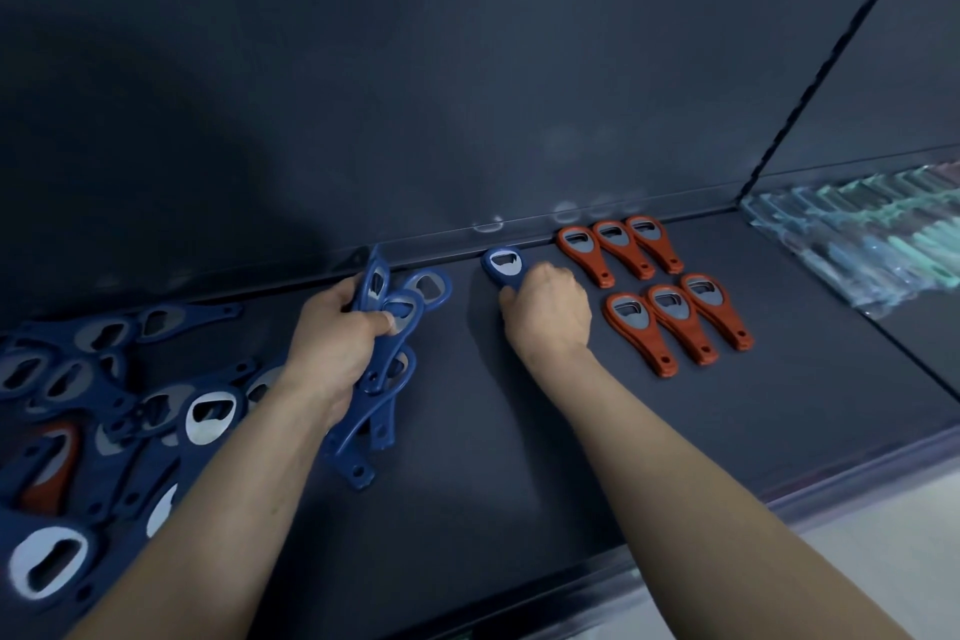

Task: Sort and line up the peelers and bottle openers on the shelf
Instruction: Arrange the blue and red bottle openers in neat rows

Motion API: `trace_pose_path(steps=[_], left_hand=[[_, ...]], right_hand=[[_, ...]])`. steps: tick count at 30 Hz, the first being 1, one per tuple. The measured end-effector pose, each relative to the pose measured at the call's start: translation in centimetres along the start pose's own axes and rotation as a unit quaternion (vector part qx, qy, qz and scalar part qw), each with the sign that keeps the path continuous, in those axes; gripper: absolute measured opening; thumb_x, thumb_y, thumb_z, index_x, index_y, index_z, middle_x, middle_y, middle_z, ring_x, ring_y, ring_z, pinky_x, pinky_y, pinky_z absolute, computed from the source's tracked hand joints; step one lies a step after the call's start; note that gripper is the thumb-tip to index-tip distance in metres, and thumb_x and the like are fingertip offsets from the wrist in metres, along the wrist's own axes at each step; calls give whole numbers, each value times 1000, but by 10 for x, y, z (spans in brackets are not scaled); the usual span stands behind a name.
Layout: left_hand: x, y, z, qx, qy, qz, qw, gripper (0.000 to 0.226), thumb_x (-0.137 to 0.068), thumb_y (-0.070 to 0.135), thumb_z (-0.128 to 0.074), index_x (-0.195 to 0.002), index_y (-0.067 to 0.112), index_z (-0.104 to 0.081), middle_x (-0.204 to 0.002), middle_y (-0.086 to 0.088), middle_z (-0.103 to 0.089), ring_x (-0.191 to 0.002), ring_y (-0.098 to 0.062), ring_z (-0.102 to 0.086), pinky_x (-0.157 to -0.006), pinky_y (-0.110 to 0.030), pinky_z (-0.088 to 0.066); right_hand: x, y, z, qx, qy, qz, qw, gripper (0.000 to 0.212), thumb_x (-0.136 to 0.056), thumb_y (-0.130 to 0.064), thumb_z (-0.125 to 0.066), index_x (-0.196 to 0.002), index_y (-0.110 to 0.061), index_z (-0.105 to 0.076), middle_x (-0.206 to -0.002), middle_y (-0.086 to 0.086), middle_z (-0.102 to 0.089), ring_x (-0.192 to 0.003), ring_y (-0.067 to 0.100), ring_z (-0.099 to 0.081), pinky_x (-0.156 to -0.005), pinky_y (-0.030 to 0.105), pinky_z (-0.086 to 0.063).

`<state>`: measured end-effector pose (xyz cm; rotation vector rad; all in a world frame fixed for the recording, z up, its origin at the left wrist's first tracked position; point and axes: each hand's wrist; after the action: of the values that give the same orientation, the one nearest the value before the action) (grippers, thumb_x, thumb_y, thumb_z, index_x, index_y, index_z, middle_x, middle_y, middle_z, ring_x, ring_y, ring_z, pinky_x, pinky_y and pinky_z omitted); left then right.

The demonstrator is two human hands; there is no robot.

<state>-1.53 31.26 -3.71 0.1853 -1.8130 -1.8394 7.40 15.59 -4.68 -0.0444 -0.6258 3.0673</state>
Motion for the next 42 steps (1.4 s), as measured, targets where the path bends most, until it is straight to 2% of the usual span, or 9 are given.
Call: trace_pose_path(steps=[13,17,21,23,26,31,37,40,42], left_hand=[[-1,-4,-14,-3,-17,-9,1000,42,-80,-6,-59,-118,13,-62,-83,2,-69,-72,-16,-63,-62,-31,-50],[-2,-6,-20,8,-2,-6,1000,40,-82,-5,-58,-110,22,-65,-82,3,-71,-73,-18,-65,-66,-36,-54],[-2,-4,-28,38,26,-3,999,35,-82,-7,-57,-97,23,-66,-80,-1,-71,-69,-18,-66,-62,-33,-54],[0,-2,-31,63,29,-3,998,31,-82,-8,-58,-98,17,-66,-76,-1,-72,-65,-16,-67,-59,-31,-54],[4,-1,-33,83,13,-2,996,30,-83,-9,-58,-102,13,-65,-80,-3,-72,-71,-19,-68,-70,-38,-56],[11,-1,-33,100,-13,8,995,35,-82,-9,-61,-110,12,-63,-90,-7,-73,-80,-22,-70,-74,-35,-57],[12,-1,-32,104,-17,18,994,34,-85,-8,-59,-109,15,-62,-85,-6,-73,-69,-17,-70,-59,-29,-57],[10,-3,-28,64,-6,18,998,45,-82,-12,-58,-116,18,-61,-87,-3,-72,-77,-20,-70,-67,-31,-58],[7,-5,-25,32,5,19,999,55,-82,-13,-58,-125,20,-56,-90,-3,-70,-78,-21,-68,-65,-31,-57]], right_hand=[[-6,6,3,-5,14,8,1000,40,-92,-35,-55,-109,1,-52,-113,17,-57,-104,32,-55,-72,33,-42],[7,6,9,-6,67,93,993,31,-94,-31,-51,-104,-2,-54,-109,17,-57,-102,31,-53,-77,34,-41],[32,-7,12,-182,-64,159,968,37,-94,-37,-51,-76,-6,-56,-75,13,-61,-73,31,-57,-61,32,-41],[40,-14,10,-247,-131,137,950,35,-90,-39,-58,-83,-4,-63,-78,10,-66,-76,25,-62,-65,34,-50],[41,-19,8,-338,-165,73,924,23,-86,-28,-67,-89,-5,-67,-87,9,-70,-80,19,-65,-72,31,-53],[37,-21,8,-440,-214,-31,872,13,-85,-11,-66,-73,-11,-63,-72,4,-66,-63,13,-59,-64,28,-52],[34,-17,8,-441,-201,-56,873,17,-88,-10,-60,-71,-15,-59,-69,-1,-60,-63,12,-54,-65,28,-49],[30,-13,8,-421,-176,-60,888,5,-90,-13,-58,-90,-13,-63,-81,0,-62,-72,13,-56,-72,30,-50],[25,-9,9,-399,-156,-70,901,13,-90,-14,-58,-102,-12,-63,-88,2,-62,-73,12,-55,-69,28,-48]])
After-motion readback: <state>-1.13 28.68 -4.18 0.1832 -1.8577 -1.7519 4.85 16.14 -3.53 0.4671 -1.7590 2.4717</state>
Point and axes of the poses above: each hand's wrist, its own x-axis away from the middle knuckle, its own z-axis out of the back of the hand, y = z × x
